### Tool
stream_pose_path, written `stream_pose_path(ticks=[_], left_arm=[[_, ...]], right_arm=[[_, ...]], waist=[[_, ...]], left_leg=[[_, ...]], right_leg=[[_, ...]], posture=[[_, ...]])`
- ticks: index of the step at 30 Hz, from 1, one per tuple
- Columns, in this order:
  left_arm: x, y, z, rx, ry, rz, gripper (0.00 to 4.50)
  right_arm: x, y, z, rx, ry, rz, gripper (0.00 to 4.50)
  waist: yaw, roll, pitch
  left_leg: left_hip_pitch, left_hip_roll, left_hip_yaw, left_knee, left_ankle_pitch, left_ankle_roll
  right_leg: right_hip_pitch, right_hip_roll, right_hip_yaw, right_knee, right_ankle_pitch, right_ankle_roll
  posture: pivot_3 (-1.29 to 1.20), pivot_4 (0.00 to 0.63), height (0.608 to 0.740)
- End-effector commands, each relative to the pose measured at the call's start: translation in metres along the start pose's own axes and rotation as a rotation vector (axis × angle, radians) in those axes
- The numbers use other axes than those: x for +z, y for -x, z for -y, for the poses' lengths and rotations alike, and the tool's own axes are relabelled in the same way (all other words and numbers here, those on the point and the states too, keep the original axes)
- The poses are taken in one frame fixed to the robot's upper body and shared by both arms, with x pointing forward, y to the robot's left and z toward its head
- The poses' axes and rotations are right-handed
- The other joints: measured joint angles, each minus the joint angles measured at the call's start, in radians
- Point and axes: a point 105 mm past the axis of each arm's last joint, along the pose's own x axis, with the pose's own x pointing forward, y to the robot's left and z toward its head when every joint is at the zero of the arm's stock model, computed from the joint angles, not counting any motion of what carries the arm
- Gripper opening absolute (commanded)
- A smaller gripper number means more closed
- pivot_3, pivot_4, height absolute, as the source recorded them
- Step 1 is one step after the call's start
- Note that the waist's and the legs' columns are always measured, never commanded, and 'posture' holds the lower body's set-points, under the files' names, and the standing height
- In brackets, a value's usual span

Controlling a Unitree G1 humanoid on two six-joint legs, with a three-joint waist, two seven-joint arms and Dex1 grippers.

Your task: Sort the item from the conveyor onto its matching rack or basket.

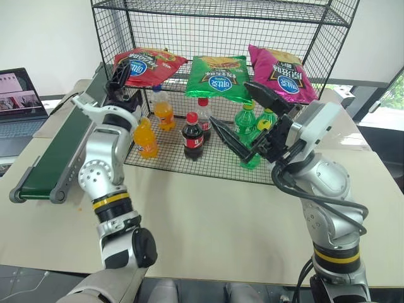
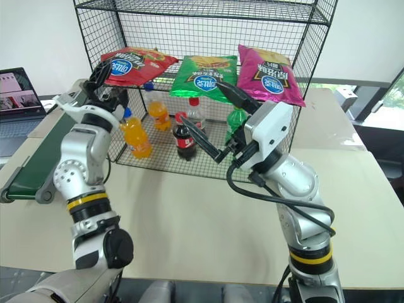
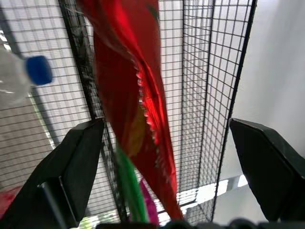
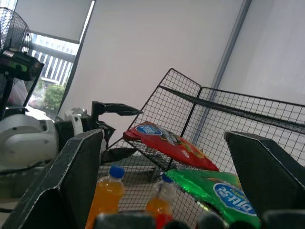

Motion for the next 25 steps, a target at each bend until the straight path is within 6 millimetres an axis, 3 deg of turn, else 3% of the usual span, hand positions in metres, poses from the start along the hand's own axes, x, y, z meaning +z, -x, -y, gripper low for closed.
stream_pose_path(ticks=[1, 5, 7, 10, 13, 17, 25], left_arm=[[-0.006, 0.025, 0.017, -0.032, -0.126, -0.106, 4.47], [-0.012, 0.062, 0.003, 0.016, -0.498, -0.300, 4.47], [-0.015, 0.071, -0.003, 0.021, -0.587, -0.357, 4.47], [-0.033, 0.092, -0.041, 0.107, -0.984, -0.539, 4.47], [-0.040, 0.111, -0.082, 0.146, -1.213, -0.639, 4.47], [-0.031, 0.110, -0.110, 0.168, -1.377, -0.589, 4.47], [-0.041, 0.102, -0.119, 0.083, -1.405, -0.590, 4.47]], right_arm=[[0.004, 0.007, -0.004, 0.008, 0.001, 0.008, 4.50], [-0.017, 0.026, 0.001, -0.122, -0.089, -0.109, 4.50], [-0.027, 0.034, 0.002, -0.180, -0.130, -0.165, 4.50], [-0.058, 0.056, -0.004, -0.235, -0.108, -0.333, 4.50], [-0.081, 0.076, -0.009, -0.302, -0.107, -0.429, 4.50], [-0.101, 0.097, -0.007, -0.392, -0.084, -0.526, 4.50], [-0.115, 0.114, 0.002, -0.511, -0.054, -0.571, 4.50]], waist=[[0.001, 0.000, 0.000], [-0.005, 0.000, 0.000], [-0.003, 0.001, 0.000], [-0.004, 0.002, 0.001], [-0.006, 0.006, 0.000], [-0.008, 0.005, 0.001], [-0.006, 0.005, 0.001]], left_leg=[[0.000, 0.000, 0.000, 0.000, 0.000, 0.000], [0.001, 0.000, 0.000, -0.001, 0.000, -0.001], [0.002, 0.000, 0.000, -0.001, 0.001, -0.002], [0.002, 0.000, 0.000, -0.003, 0.002, -0.004], [0.006, -0.001, 0.002, -0.008, 0.003, -0.006], [0.004, 0.000, 0.002, -0.013, 0.005, -0.008], [0.003, 0.000, 0.002, -0.014, 0.003, -0.006]], right_leg=[[0.000, 0.000, 0.000, 0.000, 0.000, 0.000], [-0.001, 0.000, -0.001, 0.002, 0.000, 0.000], [-0.001, 0.000, -0.001, 0.003, 0.000, 0.000], [-0.002, 0.000, -0.001, 0.004, -0.001, -0.001], [-0.001, -0.001, -0.001, -0.001, -0.002, -0.002], [-0.003, -0.001, -0.001, -0.002, -0.002, -0.003], [-0.003, -0.001, -0.001, -0.004, -0.002, -0.003]], posture=[[0.00, 0.150, 0.740], [0.00, 0.150, 0.740], [0.00, 0.150, 0.740], [0.00, 0.150, 0.740], [0.00, 0.150, 0.740], [0.00, 0.150, 0.740], [0.00, 0.150, 0.740]])
